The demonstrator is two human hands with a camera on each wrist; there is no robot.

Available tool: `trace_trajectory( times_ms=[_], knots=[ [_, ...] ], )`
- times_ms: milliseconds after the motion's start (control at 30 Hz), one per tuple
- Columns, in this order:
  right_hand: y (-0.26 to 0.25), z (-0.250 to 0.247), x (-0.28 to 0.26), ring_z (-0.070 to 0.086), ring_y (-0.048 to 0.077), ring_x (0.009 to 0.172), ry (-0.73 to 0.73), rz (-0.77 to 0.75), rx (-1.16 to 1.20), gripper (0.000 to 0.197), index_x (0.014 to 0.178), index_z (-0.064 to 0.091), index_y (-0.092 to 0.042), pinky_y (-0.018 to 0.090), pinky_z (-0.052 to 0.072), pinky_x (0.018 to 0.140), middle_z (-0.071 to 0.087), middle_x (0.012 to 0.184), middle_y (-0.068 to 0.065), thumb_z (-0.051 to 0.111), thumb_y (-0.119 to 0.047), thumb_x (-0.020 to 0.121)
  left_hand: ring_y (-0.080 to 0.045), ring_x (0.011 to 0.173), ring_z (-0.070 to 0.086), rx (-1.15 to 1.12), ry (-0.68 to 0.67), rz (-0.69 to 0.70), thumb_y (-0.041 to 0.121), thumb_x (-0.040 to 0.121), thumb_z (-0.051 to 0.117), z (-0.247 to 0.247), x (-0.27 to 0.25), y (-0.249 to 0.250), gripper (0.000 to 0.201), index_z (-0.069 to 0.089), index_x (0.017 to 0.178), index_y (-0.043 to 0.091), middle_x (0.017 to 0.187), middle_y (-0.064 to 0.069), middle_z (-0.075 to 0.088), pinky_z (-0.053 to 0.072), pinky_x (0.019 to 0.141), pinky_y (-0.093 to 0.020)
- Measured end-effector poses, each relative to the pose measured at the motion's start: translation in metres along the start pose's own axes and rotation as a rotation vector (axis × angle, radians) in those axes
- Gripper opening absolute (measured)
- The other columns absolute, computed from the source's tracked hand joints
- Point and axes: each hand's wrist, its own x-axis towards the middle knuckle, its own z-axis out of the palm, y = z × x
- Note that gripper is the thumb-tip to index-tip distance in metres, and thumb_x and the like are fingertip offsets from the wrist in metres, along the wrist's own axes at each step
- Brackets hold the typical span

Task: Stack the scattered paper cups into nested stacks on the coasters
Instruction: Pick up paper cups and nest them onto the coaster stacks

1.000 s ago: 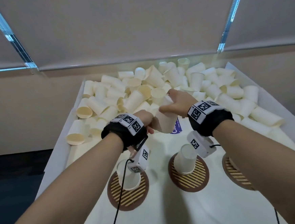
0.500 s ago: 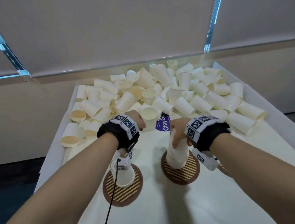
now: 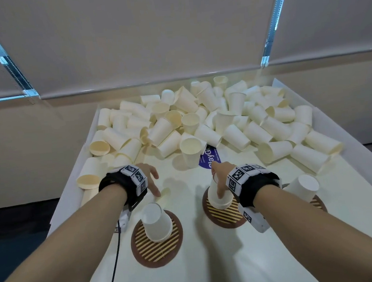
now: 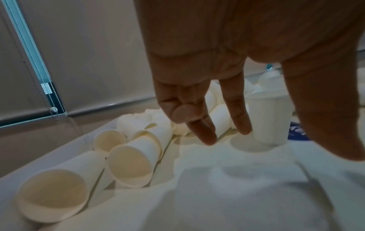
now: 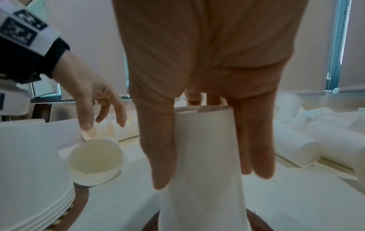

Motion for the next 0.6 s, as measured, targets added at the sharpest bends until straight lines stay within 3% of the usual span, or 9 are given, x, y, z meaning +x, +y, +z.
trace_trajectory(
  times_ms=[67, 167, 300, 400, 467, 533, 600],
  knots=[
    [-0.004, -0.003, 0.004, 0.054, 0.034, 0.117, -0.045, 0.011, -0.019, 0.074, 0.13, 0.047, -0.009, 0.043, 0.045, 0.098, 0.055, 0.128, 0.014, 0.08, -0.031, 0.068, -0.022, 0.119, 0.051, 0.054, -0.042, 0.0, 0.039, 0.061, 0.085, 0.008, 0.009, -0.006, 0.074, 0.053, 0.126, 0.027, 0.134, -0.001, 0.048, 0.046, 0.093, -0.032],
    [-0.009, -0.008, 0.01, 0.054, 0.028, 0.118, -0.042, -0.025, -0.032, 0.089, 0.132, 0.042, -0.011, 0.042, 0.045, 0.098, 0.054, 0.129, 0.007, 0.081, -0.049, 0.061, -0.023, 0.128, 0.045, 0.15, -0.113, 0.024, 0.01, 0.079, 0.072, 0.008, 0.019, -0.009, 0.064, 0.046, 0.137, 0.018, 0.142, -0.007, 0.041, 0.039, 0.083, -0.023],
    [-0.018, -0.02, 0.024, 0.051, 0.024, 0.121, 0.037, -0.096, 0.039, 0.07, 0.131, 0.044, -0.01, 0.034, 0.044, 0.099, 0.051, 0.133, 0.006, 0.076, -0.035, 0.074, -0.028, 0.132, 0.04, 0.232, -0.058, 0.001, 0.005, 0.094, 0.05, 0.013, 0.032, -0.014, 0.051, 0.04, 0.142, 0.018, 0.145, -0.012, 0.034, 0.037, 0.099, -0.026],
    [-0.029, -0.026, 0.035, 0.053, 0.026, 0.116, 0.098, -0.128, 0.045, 0.056, 0.13, 0.044, -0.009, 0.035, 0.046, 0.096, 0.051, 0.129, 0.007, 0.067, -0.025, 0.081, -0.031, 0.129, 0.039, 0.285, -0.001, -0.043, 0.016, 0.091, 0.055, 0.021, 0.032, -0.02, 0.051, 0.041, 0.14, 0.023, 0.139, -0.009, 0.036, 0.035, 0.107, -0.034],
    [-0.034, -0.029, 0.043, 0.057, 0.028, 0.108, 0.148, -0.127, 0.045, 0.054, 0.128, 0.043, -0.008, 0.04, 0.049, 0.092, 0.051, 0.125, 0.009, 0.064, -0.02, 0.08, -0.029, 0.123, 0.043, 0.246, 0.032, -0.06, 0.022, 0.078, 0.068, 0.029, 0.041, -0.028, 0.062, 0.043, 0.134, 0.025, 0.133, -0.006, 0.039, 0.041, 0.103, -0.039],
    [-0.039, -0.035, 0.05, 0.059, 0.029, 0.105, 0.19, -0.107, 0.034, 0.051, 0.128, 0.041, -0.006, 0.038, 0.051, 0.087, 0.051, 0.123, 0.01, 0.062, -0.016, 0.081, -0.025, 0.113, 0.051, 0.164, 0.075, -0.081, 0.025, 0.068, 0.075, 0.031, 0.051, -0.035, 0.068, 0.045, 0.128, 0.021, 0.124, -0.004, 0.046, 0.047, 0.093, -0.035],
    [-0.045, -0.039, 0.056, 0.06, 0.03, 0.104, 0.219, -0.087, 0.03, 0.045, 0.125, 0.04, -0.003, 0.035, 0.049, 0.082, 0.051, 0.122, 0.013, 0.058, -0.012, 0.085, -0.024, 0.106, 0.058, 0.018, 0.125, -0.105, 0.022, 0.073, 0.073, 0.024, 0.048, -0.033, 0.058, 0.048, 0.125, 0.011, 0.12, -0.006, 0.055, 0.048, 0.086, -0.03]
  ],
)
